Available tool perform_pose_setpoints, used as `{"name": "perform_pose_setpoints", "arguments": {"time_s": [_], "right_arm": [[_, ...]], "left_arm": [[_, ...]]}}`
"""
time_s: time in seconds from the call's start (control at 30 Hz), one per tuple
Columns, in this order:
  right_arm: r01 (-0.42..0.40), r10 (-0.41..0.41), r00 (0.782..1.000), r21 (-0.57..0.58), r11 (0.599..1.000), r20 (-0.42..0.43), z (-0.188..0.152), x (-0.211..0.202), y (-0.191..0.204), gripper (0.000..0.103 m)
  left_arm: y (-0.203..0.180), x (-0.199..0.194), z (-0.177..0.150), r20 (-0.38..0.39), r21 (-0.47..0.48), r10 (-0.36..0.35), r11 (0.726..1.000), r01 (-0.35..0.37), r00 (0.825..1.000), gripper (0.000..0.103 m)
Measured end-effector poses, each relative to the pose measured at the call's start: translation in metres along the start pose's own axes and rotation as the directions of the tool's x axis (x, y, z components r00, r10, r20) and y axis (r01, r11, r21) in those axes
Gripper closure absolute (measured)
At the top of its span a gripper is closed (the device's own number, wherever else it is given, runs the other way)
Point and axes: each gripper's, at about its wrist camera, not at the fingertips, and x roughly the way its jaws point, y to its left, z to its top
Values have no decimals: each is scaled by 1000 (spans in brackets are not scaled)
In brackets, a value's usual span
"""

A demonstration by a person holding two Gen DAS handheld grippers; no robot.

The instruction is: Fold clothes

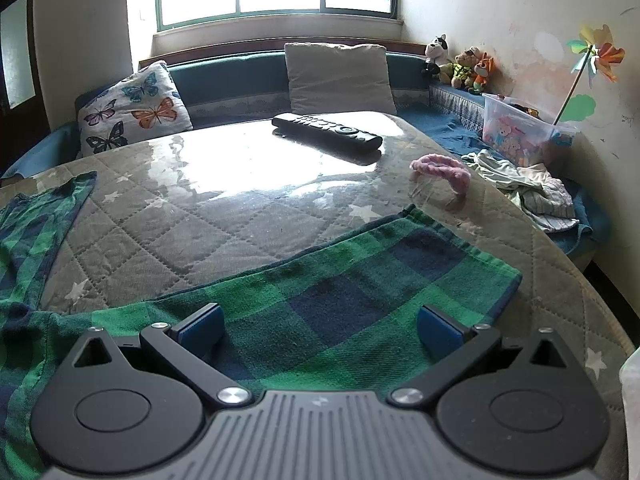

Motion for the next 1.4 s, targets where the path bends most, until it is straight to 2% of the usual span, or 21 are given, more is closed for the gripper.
{"name": "perform_pose_setpoints", "arguments": {"time_s": [0.17,0.23,0.4,0.5,0.57,0.67,0.8,0.9,0.97,1.07,1.13,1.17,1.2,1.27,1.4], "right_arm": [[-2,2,1000,1,1000,1,0,0,-1,0],[-1,1,1000,-1,1000,0,-1,0,0,0],[-6,6,1000,-11,1000,-10,-1,-4,1,0],[-20,20,1000,-18,1000,-20,-4,-11,4,0],[-56,55,998,-55,997,-17,-6,-22,12,0],[-115,115,993,-123,986,-12,-10,-40,27,0],[-200,202,979,-216,956,-14,-16,-65,49,0],[-297,299,953,-290,910,-38,-22,-86,74,0],[-357,359,932,-340,870,-59,-28,-98,92,0],[-420,424,902,-410,810,-85,-37,-111,121,0],[-451,455,884,-442,776,-103,-41,-116,137,1],[-461,466,878,-454,762,-109,-42,-118,144,1],[-470,475,873,-465,751,-115,-44,-121,151,2],[-478,485,866,-485,732,-121,-46,-124,162,3],[-488,503,855,-525,697,-126,-49,-128,183,3]], "left_arm": [[1,-10,-1,-16,-24,26,999,-26,1000,57],[-7,-19,-4,-15,-20,15,1000,-16,1000,57],[-48,-49,-14,7,65,-85,994,84,996,54],[-78,-66,-22,-2,128,-173,977,172,985,54],[-97,-76,-26,-12,168,-233,958,231,972,54],[-122,-95,-30,-29,210,-344,916,342,938,54],[-152,-125,-42,-60,295,-487,825,482,871,53],[-176,-142,-56,-96,388,-542,752,533,835,52],[-187,-146,-65,-115,432,-553,720,543,825,52],[-198,-146,-75,-149,453,-553,698,554,819,53],[-199,-145,-79,-173,449,-565,684,575,807,66],[-200,-145,-80,-186,451,-569,675,584,801,82],[-201,-146,-82,-191,457,-567,671,584,801,94],[-202,-149,-85,-196,470,-568,661,585,800,100],[-196,-166,-88,-192,510,-585,626,590,788,101]]}}
